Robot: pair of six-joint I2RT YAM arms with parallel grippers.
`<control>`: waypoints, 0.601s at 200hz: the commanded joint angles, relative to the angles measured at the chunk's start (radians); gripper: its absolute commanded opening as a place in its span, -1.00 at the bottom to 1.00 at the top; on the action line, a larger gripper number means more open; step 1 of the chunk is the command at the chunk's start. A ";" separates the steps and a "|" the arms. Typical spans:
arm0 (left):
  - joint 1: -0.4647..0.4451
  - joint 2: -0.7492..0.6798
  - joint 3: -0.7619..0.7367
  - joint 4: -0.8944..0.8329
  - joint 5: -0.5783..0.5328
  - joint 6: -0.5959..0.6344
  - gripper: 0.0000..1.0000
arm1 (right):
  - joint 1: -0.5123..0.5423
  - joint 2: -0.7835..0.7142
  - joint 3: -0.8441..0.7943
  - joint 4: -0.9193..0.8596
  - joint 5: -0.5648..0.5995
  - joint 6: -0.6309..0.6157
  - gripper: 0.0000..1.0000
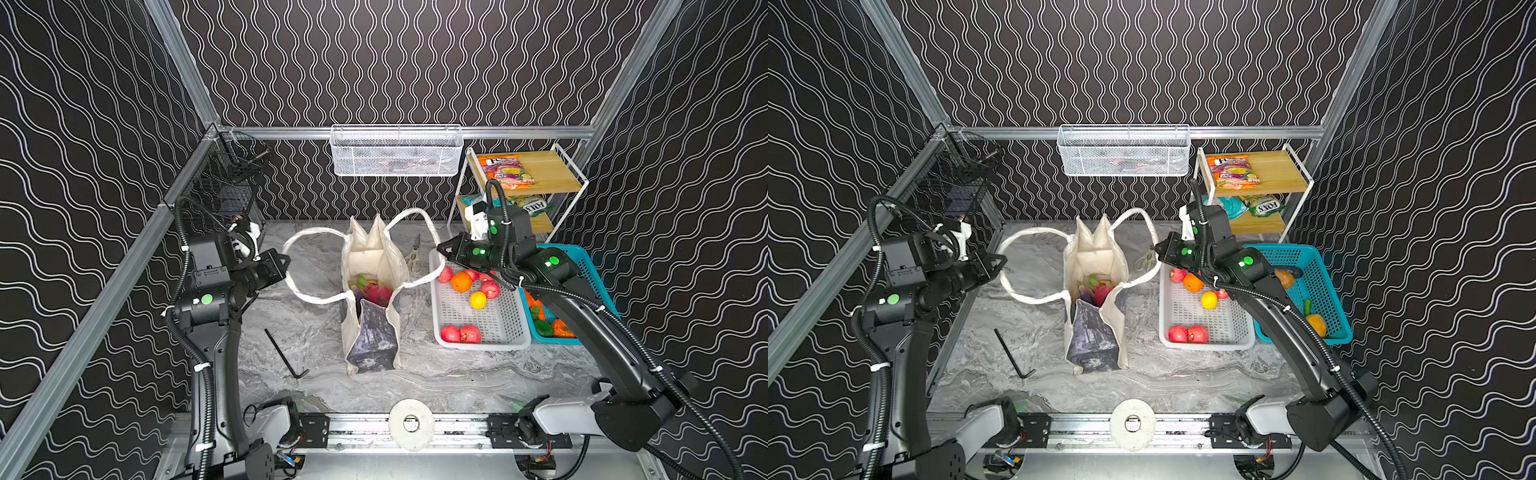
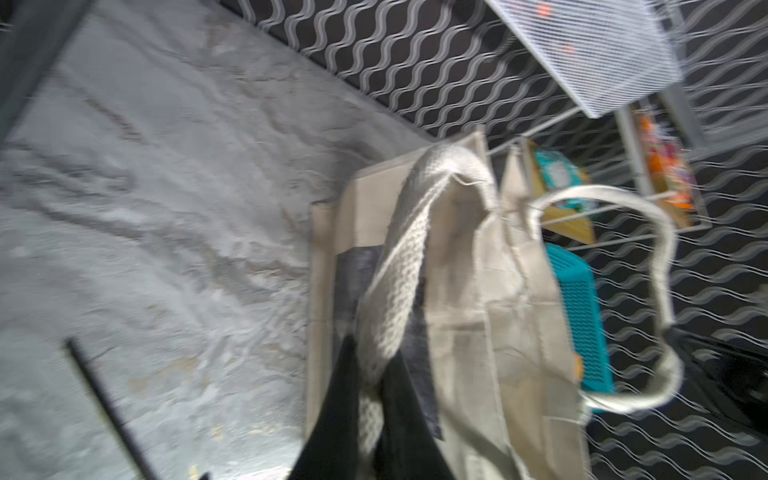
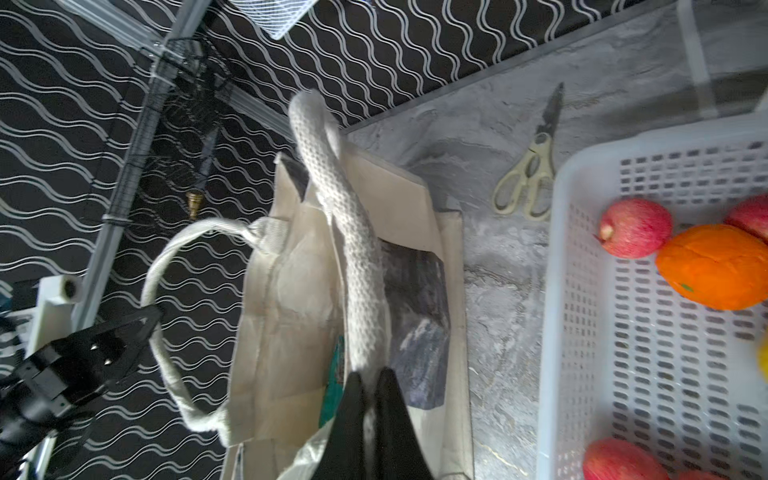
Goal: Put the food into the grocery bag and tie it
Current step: 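Lift the tote bag by both handle straps with both grippers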
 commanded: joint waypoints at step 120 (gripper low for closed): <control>-0.274 0.021 -0.025 0.152 -0.039 -0.119 -1.00 | 0.086 0.142 -0.124 0.372 -0.353 -0.012 -0.66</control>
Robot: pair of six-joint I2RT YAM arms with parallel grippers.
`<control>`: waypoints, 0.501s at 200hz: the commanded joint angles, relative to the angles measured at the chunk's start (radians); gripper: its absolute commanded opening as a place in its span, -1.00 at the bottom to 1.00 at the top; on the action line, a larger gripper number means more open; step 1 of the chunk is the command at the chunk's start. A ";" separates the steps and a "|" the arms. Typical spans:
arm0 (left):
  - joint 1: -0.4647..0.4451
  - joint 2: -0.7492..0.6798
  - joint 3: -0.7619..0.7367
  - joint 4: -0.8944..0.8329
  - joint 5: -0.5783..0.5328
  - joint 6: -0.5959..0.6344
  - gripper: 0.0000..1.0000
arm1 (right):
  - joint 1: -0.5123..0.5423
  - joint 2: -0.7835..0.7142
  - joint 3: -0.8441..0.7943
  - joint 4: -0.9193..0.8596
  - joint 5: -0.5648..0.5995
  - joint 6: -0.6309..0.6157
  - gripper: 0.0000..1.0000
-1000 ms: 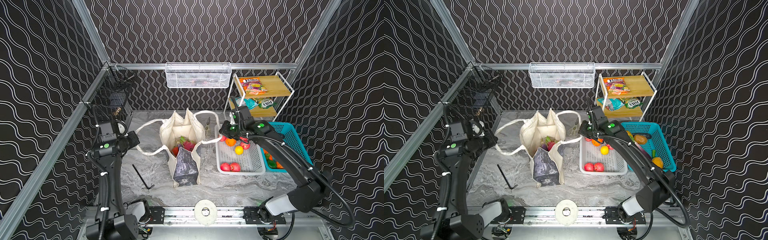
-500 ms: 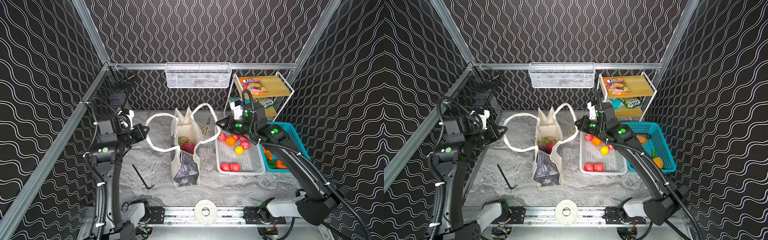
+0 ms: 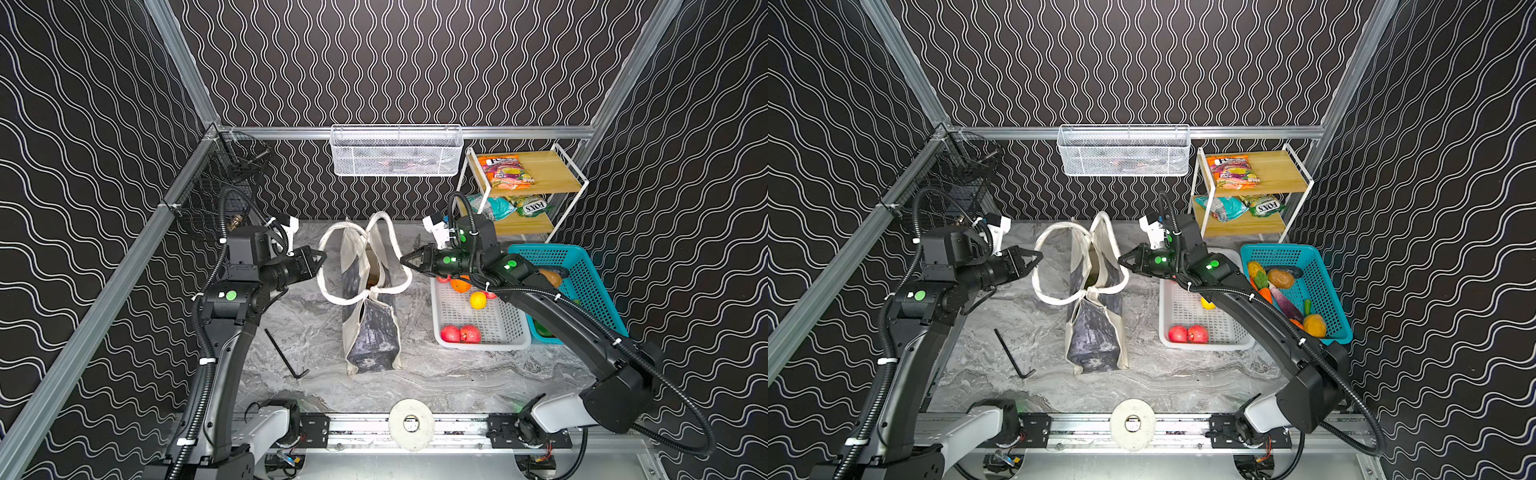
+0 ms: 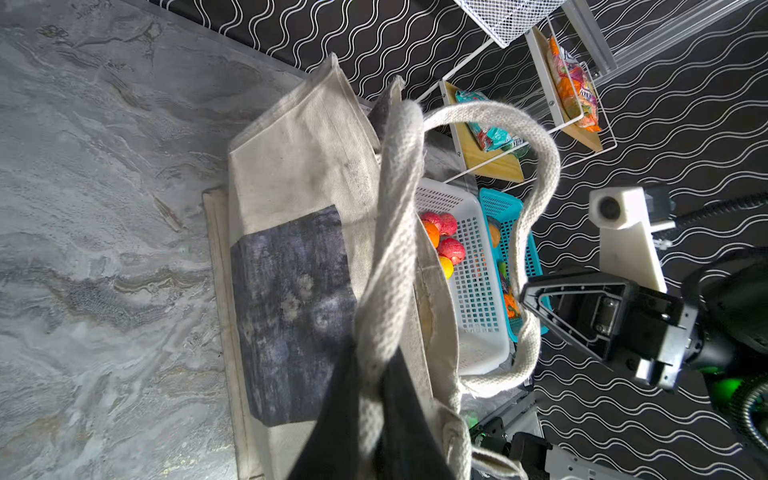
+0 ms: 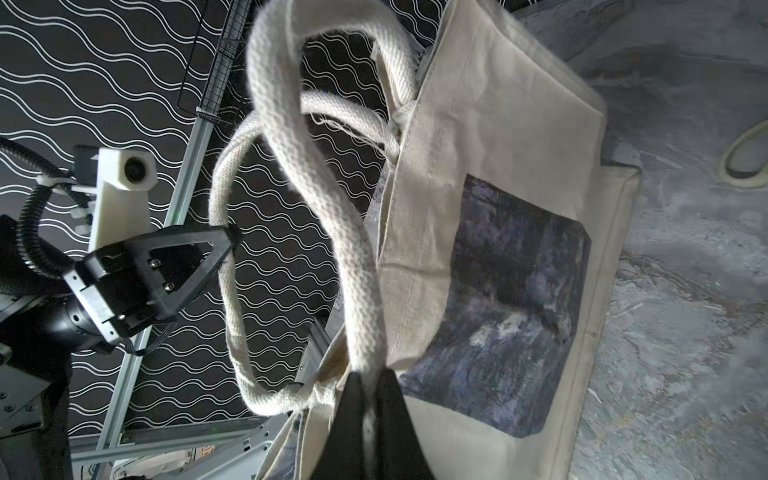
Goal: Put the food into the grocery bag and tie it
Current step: 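Lift the tote bag by both handle straps with both grippers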
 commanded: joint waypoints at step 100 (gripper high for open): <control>-0.008 0.003 0.022 0.002 -0.008 0.012 -1.00 | -0.017 0.156 0.169 0.019 -0.074 -0.130 -0.11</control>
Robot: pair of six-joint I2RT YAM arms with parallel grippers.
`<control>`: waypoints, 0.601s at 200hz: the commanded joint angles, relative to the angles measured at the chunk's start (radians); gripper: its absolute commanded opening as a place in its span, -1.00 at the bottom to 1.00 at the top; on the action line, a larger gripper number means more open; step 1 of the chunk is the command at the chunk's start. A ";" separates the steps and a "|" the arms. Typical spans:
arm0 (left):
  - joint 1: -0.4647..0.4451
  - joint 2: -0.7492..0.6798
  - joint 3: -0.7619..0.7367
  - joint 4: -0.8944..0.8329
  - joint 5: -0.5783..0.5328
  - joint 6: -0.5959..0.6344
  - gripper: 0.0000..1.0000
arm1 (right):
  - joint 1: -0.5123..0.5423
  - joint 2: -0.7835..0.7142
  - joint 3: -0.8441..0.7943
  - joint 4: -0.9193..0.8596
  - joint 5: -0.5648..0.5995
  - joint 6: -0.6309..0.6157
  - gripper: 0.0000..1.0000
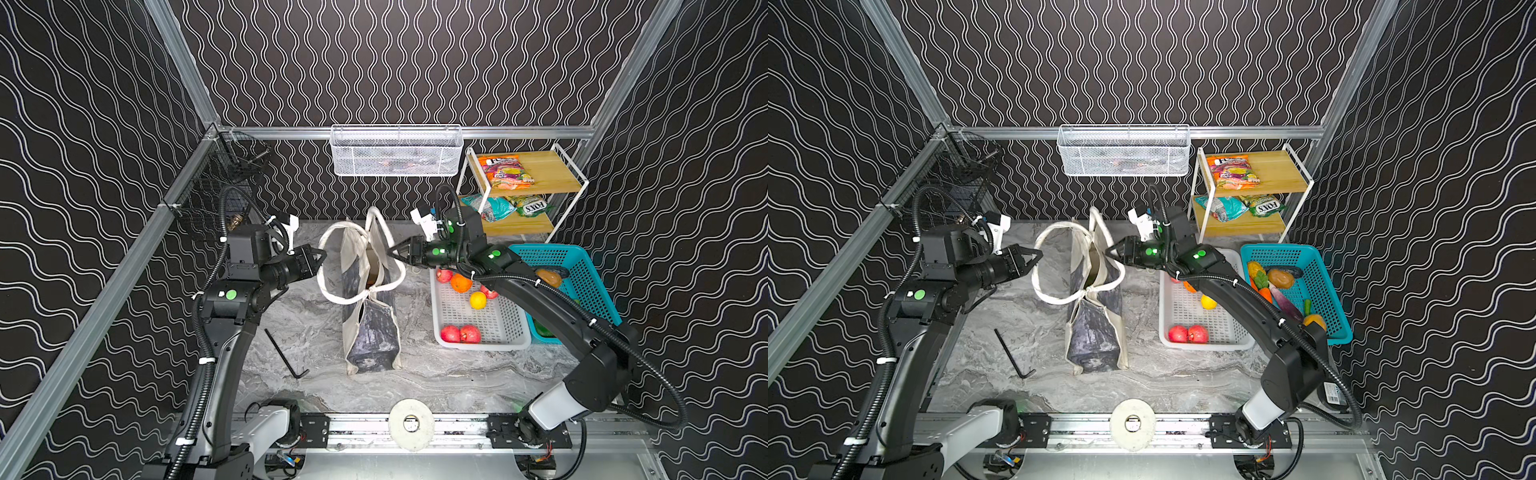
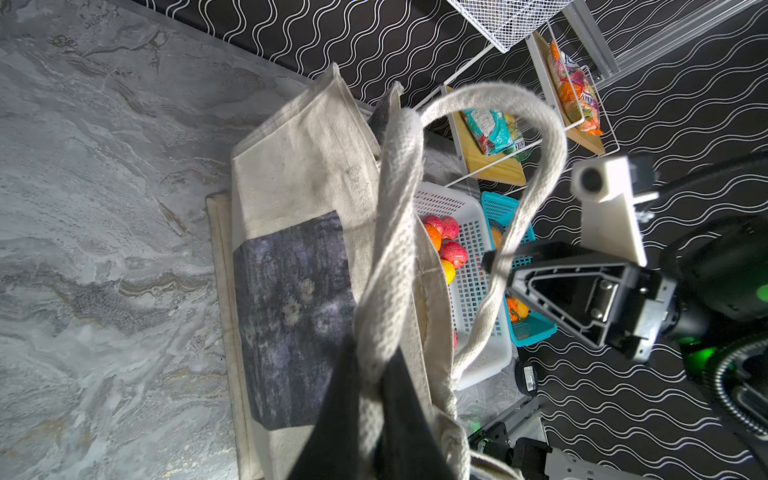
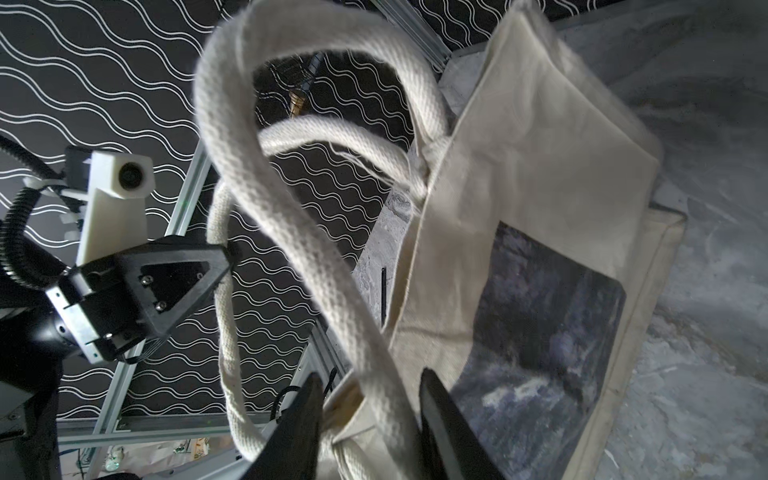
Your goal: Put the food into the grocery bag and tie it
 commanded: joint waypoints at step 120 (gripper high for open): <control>-0.003 -0.004 -0.004 0.002 0.007 0.018 -1.00 | -0.064 0.077 0.235 -0.136 -0.053 -0.170 -0.13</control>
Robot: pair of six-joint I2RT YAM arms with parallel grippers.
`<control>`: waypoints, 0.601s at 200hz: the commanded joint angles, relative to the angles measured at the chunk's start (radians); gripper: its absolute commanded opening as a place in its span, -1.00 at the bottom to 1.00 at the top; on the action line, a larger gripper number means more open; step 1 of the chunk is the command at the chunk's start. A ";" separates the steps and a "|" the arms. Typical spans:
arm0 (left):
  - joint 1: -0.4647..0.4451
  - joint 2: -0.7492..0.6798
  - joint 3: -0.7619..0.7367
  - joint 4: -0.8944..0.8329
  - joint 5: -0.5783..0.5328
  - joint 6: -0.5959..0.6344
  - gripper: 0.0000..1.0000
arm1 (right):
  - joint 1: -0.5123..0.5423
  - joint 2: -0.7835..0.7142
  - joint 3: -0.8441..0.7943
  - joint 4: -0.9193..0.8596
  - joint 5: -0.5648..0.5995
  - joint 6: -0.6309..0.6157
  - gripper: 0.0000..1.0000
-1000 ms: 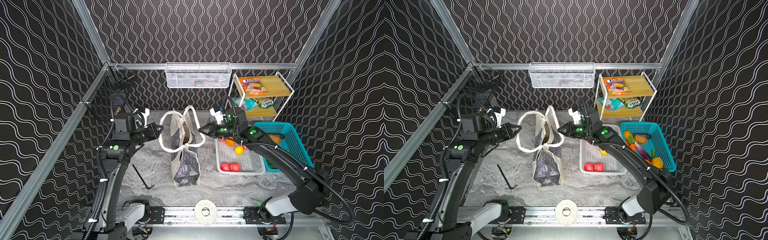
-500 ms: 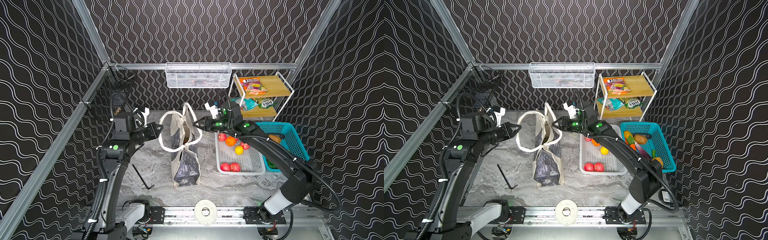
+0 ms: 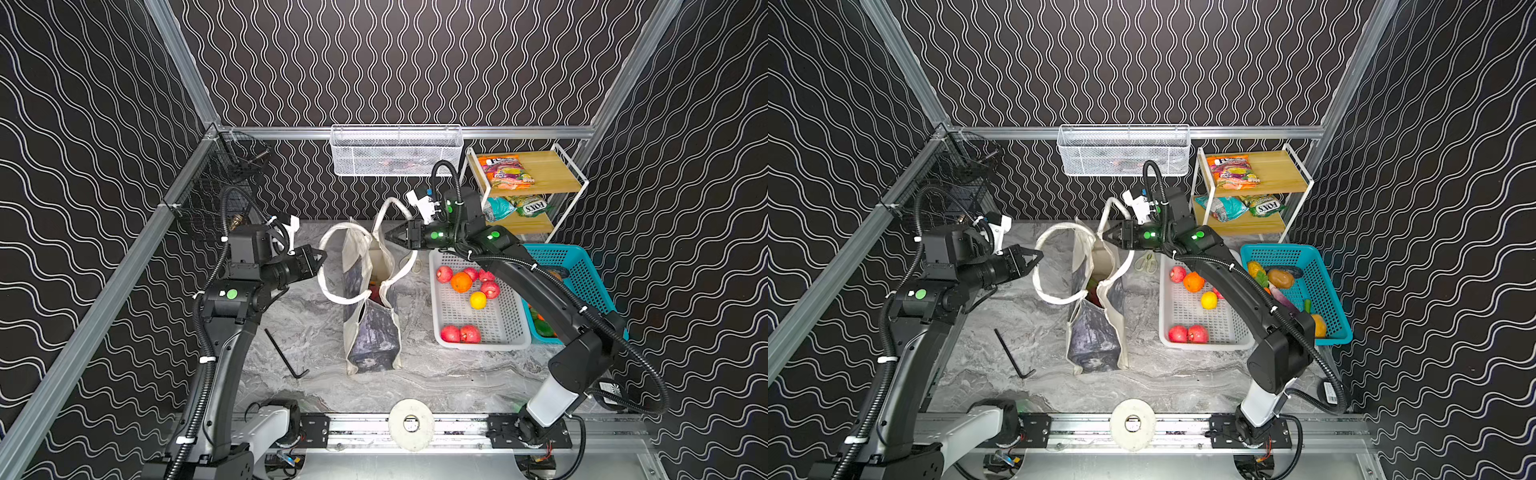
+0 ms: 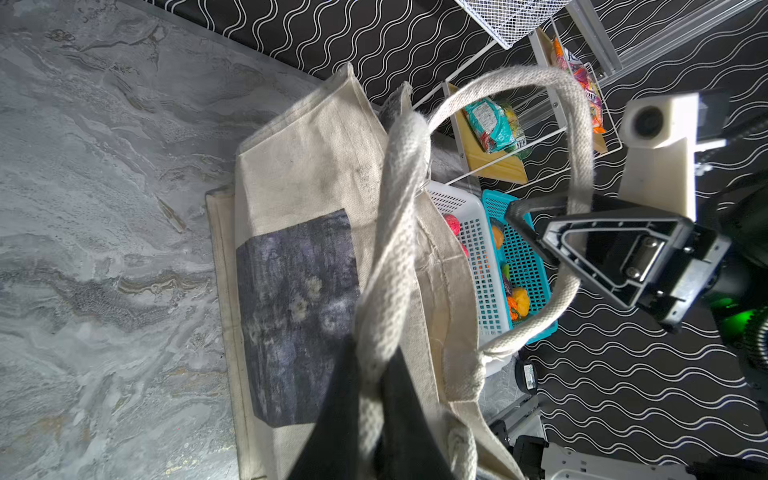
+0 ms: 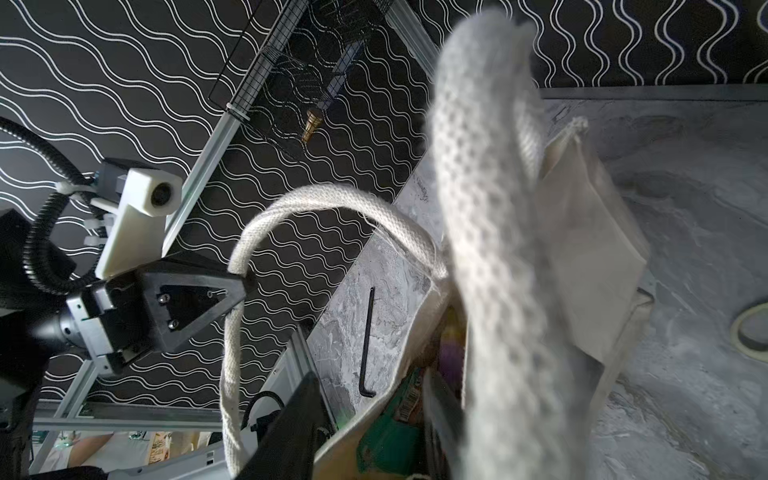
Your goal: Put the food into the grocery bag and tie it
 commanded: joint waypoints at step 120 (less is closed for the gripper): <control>-0.002 -0.006 0.008 -0.006 -0.005 0.026 -1.00 | -0.094 -0.114 -0.071 0.075 -0.173 0.109 0.23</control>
